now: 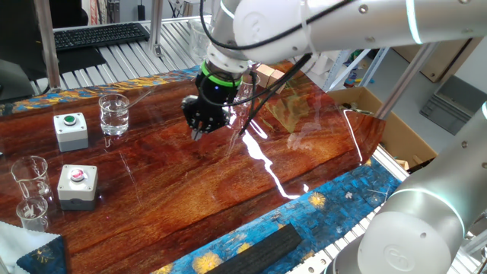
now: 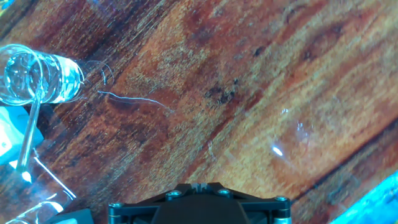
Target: Stir the beaker with a glass rod
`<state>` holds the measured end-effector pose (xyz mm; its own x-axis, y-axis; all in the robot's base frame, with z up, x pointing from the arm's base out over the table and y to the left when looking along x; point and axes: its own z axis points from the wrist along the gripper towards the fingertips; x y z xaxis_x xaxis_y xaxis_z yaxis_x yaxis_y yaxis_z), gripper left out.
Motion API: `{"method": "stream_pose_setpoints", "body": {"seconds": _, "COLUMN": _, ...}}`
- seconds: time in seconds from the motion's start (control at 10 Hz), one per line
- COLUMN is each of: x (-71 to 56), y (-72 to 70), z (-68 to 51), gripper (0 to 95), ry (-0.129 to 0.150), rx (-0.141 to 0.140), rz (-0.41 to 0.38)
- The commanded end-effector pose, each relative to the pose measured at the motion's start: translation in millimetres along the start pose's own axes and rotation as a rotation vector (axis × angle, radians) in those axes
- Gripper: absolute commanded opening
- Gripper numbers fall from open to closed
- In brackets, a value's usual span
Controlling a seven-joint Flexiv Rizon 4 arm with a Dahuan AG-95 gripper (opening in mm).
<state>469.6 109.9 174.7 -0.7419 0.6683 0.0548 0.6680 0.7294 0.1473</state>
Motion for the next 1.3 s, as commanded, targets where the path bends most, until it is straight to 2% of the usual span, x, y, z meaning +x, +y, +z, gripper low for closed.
{"method": "stream_pose_setpoints", "body": {"seconds": 0.1, "x": 5.2, "y": 6.5, "z": 1.1, "gripper": 0.0, "ry": 0.003, "rx": -0.011, "rz": 0.036}}
{"method": "stream_pose_setpoints", "body": {"seconds": 0.4, "x": 7.4, "y": 9.7, "z": 2.9, "gripper": 0.0, "ry": 0.012, "rx": -0.030, "rz": 0.070}}
{"method": "stream_pose_setpoints", "body": {"seconds": 0.5, "x": 6.5, "y": 10.7, "z": 2.9, "gripper": 0.0, "ry": 0.022, "rx": -0.049, "rz": 0.089}}
{"method": "stream_pose_setpoints", "body": {"seconds": 0.7, "x": 4.6, "y": 12.5, "z": 2.1, "gripper": 0.0, "ry": 0.045, "rx": -0.112, "rz": 0.144}}
{"method": "stream_pose_setpoints", "body": {"seconds": 0.9, "x": 5.0, "y": 12.0, "z": 0.7, "gripper": 0.0, "ry": 0.040, "rx": -0.112, "rz": 0.142}}
{"method": "stream_pose_setpoints", "body": {"seconds": 1.1, "x": 5.2, "y": 11.9, "z": 1.1, "gripper": 0.0, "ry": 0.050, "rx": -0.116, "rz": 0.149}}
{"method": "stream_pose_setpoints", "body": {"seconds": 1.3, "x": 5.5, "y": 11.6, "z": 1.2, "gripper": 0.0, "ry": 0.048, "rx": -0.116, "rz": 0.141}}
